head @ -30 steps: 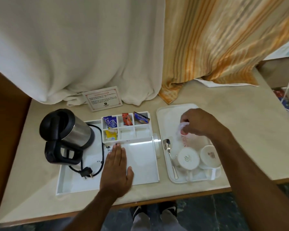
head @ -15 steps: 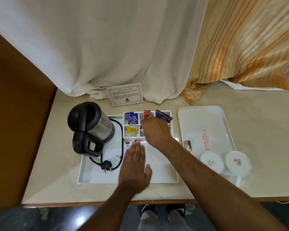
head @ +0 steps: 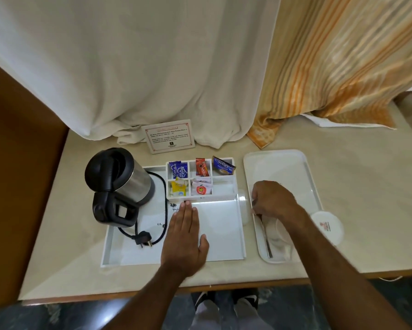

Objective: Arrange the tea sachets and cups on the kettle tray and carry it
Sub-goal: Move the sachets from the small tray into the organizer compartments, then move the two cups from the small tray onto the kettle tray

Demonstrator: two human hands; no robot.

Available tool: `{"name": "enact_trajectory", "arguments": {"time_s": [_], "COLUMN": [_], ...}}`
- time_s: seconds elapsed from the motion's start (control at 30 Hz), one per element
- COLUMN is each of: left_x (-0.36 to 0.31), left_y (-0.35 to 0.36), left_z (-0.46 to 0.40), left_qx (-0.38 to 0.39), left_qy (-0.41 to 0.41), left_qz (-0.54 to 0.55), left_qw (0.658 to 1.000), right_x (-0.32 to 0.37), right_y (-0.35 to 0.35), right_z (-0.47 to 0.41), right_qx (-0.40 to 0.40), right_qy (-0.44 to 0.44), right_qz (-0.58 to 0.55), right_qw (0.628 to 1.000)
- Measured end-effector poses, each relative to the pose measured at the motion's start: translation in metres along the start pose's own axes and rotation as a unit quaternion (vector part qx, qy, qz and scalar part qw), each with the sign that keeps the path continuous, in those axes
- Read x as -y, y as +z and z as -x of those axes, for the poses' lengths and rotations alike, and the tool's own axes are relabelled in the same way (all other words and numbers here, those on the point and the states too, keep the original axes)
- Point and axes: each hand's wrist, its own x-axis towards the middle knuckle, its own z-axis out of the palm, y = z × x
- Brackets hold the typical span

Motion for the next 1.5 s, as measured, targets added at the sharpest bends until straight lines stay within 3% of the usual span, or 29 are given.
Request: {"name": "enact_trajectory", "arguments": {"time_s": [0.13, 0.27, 0.37, 0.43, 0.57, 0.9, 1.07, 1.17, 1.27, 1.3, 1.37, 1.43, 1.5], "left_x": [0.0, 0.0, 0.001, 0.0, -0.001, -0.002, -0.001, -0.003, -0.015, -0.027, -0.058, -0.101, -0.144], "left_y": [0.001, 0.001, 0.001, 0.0, -0.001, -0.002, -0.001, -0.006, -0.017, -0.022, -0.032, -0.04, -0.041], "left_z": [0.0, -0.001, 0.0, -0.001, -0.001, 0.0, 0.0, 0.0, 0.002, 0.002, 0.002, -0.005, -0.012], "left_qx": [0.002, 0.005, 0.007, 0.007, 0.004, -0.001, 0.006, 0.016, -0.007, -0.028, -0.058, -0.032, 0.014], "left_qy": [-0.002, -0.003, -0.004, -0.007, -0.004, -0.003, -0.004, -0.002, 0.001, -0.001, 0.017, 0.081, 0.1], "left_qz": [0.0, -0.003, -0.005, -0.006, -0.004, -0.009, -0.009, -0.019, 0.003, 0.019, 0.069, 0.12, 0.155], "left_qw": [1.0, 1.0, 1.0, 1.0, 1.0, 1.0, 1.0, 1.0, 1.0, 0.999, 0.996, 0.989, 0.983], "right_x": [-0.01, -0.003, 0.021, 0.036, 0.047, 0.052, 0.043, 0.019, -0.029, -0.049, -0.086, -0.117, -0.13], "right_y": [-0.013, -0.031, -0.022, -0.002, 0.04, 0.073, 0.066, 0.059, 0.047, 0.043, 0.037, 0.034, 0.032], "right_z": [-0.007, 0.0, 0.007, 0.008, 0.009, 0.013, 0.05, 0.083, 0.109, 0.114, 0.118, 0.117, 0.112], "right_qx": [0.011, -0.051, -0.033, -0.041, -0.149, -0.246, -0.347, -0.442, -0.508, -0.494, -0.384, -0.235, -0.133], "right_qy": [-0.03, -0.07, -0.092, -0.078, -0.02, -0.045, -0.083, -0.113, -0.085, -0.053, 0.022, 0.056, 0.029], "right_qz": [-0.042, -0.186, -0.251, -0.219, -0.165, -0.083, -0.189, -0.192, -0.181, -0.171, -0.162, -0.189, -0.211], "right_qw": [0.999, 0.979, 0.963, 0.972, 0.975, 0.965, 0.915, 0.869, 0.838, 0.851, 0.909, 0.952, 0.968]}}
